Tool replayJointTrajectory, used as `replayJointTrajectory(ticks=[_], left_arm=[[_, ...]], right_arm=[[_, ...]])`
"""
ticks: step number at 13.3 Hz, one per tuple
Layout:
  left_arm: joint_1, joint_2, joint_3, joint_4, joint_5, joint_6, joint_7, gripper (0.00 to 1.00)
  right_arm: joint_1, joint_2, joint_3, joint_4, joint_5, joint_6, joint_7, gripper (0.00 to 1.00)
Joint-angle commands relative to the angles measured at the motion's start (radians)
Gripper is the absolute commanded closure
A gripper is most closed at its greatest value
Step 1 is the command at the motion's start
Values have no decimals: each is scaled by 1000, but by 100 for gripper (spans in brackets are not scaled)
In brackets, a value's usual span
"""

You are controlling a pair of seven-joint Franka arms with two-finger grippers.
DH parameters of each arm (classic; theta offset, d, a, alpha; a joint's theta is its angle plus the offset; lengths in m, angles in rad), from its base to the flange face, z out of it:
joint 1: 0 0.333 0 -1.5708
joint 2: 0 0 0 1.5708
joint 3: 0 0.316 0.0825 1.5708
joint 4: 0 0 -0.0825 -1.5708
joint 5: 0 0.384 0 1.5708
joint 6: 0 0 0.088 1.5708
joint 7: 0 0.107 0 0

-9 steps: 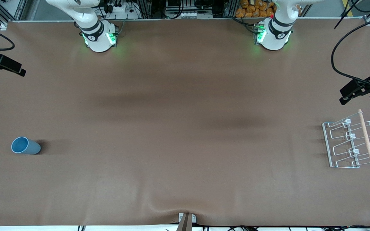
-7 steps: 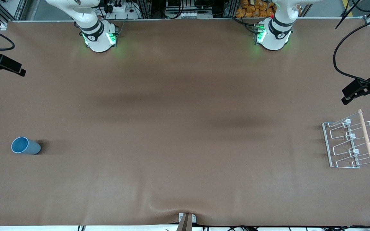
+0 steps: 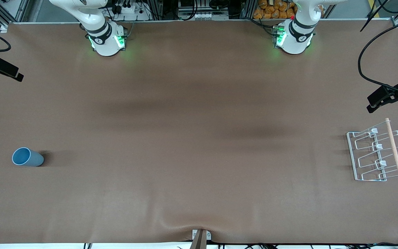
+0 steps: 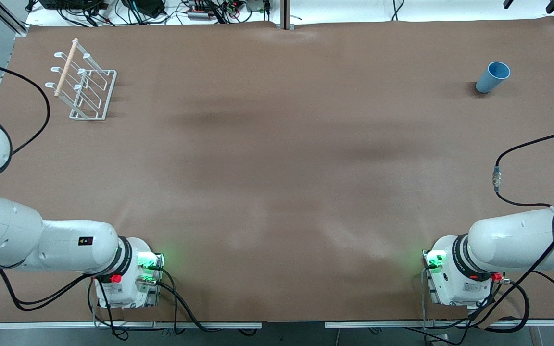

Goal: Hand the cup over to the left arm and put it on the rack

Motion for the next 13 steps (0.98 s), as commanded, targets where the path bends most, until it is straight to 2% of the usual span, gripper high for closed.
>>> replayJointTrajectory(ticks=[1,8,9,11,13], left_arm=[[6,7,-2,22,-17,-29,18,0],[6,9,-2,22,-17,-31,31,0],[8,7,-2,22,-17,-31,31,0],[6,7,-2,22,-14,-31,29,0],[6,7,-2,19,-16,-31,31,0]], right_arm=[[4,10,8,20,2,-6,-8,0],[6,83,7,46,-15,3,-1,0],[3,126,5,40,-38,17,-4,0],[-5,206,5,49,-148,34,6,0],[-55,261,2,49,-149,156,0,0]])
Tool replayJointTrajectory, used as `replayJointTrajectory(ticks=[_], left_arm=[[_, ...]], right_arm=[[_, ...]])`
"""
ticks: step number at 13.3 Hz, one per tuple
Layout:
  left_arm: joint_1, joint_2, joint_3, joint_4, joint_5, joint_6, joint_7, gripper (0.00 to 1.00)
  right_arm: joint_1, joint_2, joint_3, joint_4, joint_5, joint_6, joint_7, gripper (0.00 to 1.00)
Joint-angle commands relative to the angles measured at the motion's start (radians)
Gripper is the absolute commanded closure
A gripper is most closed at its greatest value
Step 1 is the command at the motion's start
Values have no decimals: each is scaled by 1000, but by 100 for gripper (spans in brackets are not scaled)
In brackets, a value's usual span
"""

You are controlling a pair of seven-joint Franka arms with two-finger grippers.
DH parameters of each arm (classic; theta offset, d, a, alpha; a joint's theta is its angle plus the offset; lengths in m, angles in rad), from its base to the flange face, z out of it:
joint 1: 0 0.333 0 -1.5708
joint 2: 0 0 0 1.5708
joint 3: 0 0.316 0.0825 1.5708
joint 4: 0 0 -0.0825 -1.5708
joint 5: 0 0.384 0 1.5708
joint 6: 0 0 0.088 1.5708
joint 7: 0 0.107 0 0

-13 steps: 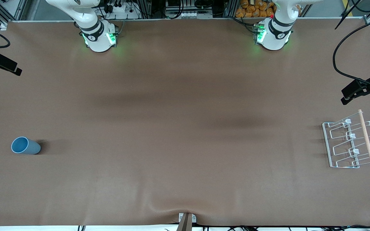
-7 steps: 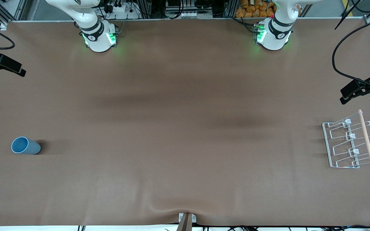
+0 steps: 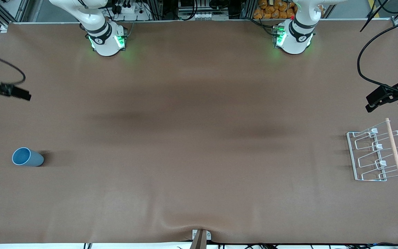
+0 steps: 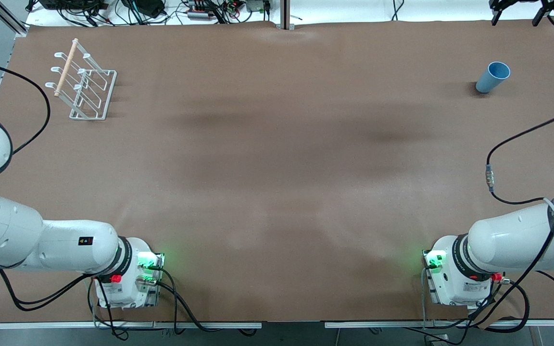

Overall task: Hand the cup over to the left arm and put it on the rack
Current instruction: 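Lower the right gripper onto the blue cup and grasp it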

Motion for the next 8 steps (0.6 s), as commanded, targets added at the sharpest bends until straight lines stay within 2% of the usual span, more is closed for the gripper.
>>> replayJointTrajectory(ticks=[1,4,6,8], left_arm=[[8,6,-2,18,-16,-19,25,0],[8,9,-3,13,-22,-22,25,0],[10,29,-2,13,-101,-22,27,0],[8,55,-2,13,-132,-22,27,0]], right_arm=[[-68,97,7,43,-23,140,-10,0],[-123,201,5,43,-23,309,-11,0],[-146,273,7,43,-18,436,-11,0],[-163,334,7,41,-14,501,-16,0]])
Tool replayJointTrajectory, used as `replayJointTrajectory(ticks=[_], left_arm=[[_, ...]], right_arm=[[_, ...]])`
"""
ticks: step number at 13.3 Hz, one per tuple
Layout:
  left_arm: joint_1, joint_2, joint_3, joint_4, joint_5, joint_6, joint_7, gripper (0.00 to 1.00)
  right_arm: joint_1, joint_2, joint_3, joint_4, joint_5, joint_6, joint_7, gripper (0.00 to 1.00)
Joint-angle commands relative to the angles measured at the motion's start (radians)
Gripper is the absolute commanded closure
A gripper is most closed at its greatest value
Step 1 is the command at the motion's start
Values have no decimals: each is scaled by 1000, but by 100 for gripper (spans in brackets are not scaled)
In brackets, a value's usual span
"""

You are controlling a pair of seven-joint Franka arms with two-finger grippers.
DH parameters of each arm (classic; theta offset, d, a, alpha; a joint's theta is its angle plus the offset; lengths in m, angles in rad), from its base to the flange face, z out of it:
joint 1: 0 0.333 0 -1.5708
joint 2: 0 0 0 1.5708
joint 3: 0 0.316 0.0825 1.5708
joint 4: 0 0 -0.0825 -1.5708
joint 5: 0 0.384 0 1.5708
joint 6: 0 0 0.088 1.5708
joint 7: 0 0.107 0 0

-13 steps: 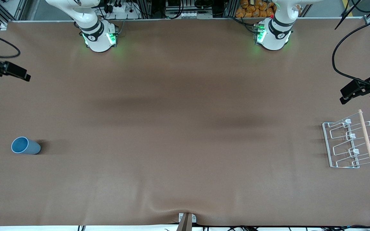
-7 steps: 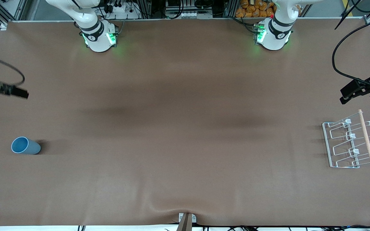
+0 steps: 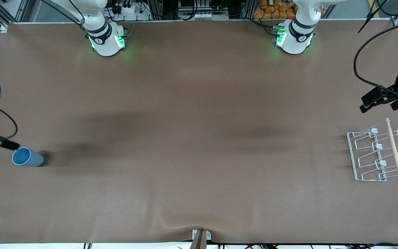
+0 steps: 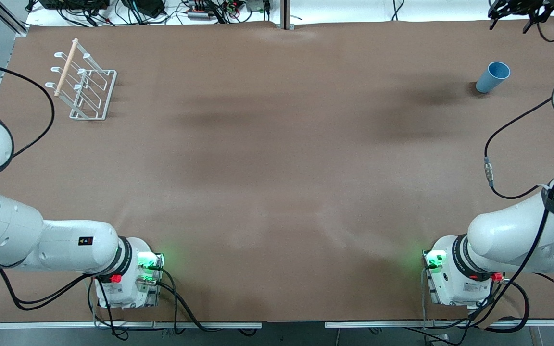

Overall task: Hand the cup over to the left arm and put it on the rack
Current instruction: 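Lower the right gripper onto the blue cup and grasp it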

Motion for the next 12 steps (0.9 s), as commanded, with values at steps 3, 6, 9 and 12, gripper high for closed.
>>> replayJointTrajectory(ticks=[3,6,9,12], left_arm=[[-8,62,-7,16,-80,2,23,0],[-15,74,-10,19,-86,7,20,0],[-29,89,-13,19,-96,10,6,0],[-29,115,-13,19,-145,13,6,0]], right_arm=[[-23,148,14,40,-7,85,-10,0],[-34,215,14,29,-11,202,-13,0],[-62,234,14,2,-11,211,-33,0],[-76,234,14,-44,-7,207,-30,0]])
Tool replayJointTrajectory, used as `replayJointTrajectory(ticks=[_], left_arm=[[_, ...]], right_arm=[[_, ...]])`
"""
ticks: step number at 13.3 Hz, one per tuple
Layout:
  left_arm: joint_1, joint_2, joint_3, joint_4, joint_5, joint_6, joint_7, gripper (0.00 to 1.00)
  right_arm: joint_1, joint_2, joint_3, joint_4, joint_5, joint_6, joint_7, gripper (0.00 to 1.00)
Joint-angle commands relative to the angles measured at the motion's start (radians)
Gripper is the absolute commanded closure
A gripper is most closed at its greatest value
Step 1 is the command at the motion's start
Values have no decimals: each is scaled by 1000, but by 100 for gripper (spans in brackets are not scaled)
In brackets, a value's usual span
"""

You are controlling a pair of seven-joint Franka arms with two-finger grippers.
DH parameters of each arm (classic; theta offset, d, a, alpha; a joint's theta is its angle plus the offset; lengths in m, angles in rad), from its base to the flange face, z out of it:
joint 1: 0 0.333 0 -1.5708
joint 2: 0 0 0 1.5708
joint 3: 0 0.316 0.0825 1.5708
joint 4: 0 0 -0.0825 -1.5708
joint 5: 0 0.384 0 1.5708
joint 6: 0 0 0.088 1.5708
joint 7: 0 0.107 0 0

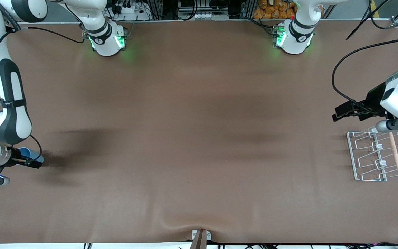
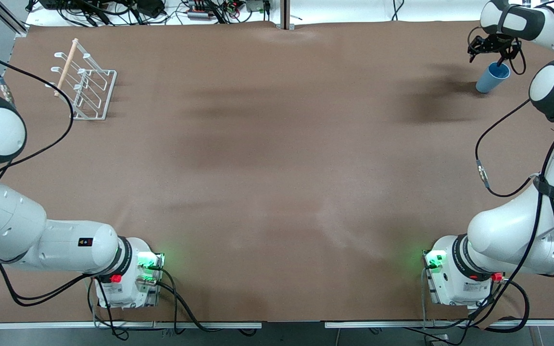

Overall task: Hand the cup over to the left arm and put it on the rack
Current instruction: 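Lower the right gripper onto the blue cup and grasp it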

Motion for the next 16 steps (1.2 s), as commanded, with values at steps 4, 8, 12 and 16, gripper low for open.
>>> replayJointTrajectory(ticks=[4,8,12,16], left_arm=[[-3,46,2,19,-102,6,4,0],[-2,54,1,24,-119,12,3,0],[-2,74,1,22,-216,26,13,0],[-1,77,1,22,-274,29,21,0]], right_arm=[[-28,1,17,-41,-7,3,-13,23],[-36,1,17,-45,-5,-6,-11,100],[-36,2,17,-45,-5,0,-11,100],[-18,-22,30,-36,19,-29,2,100]])
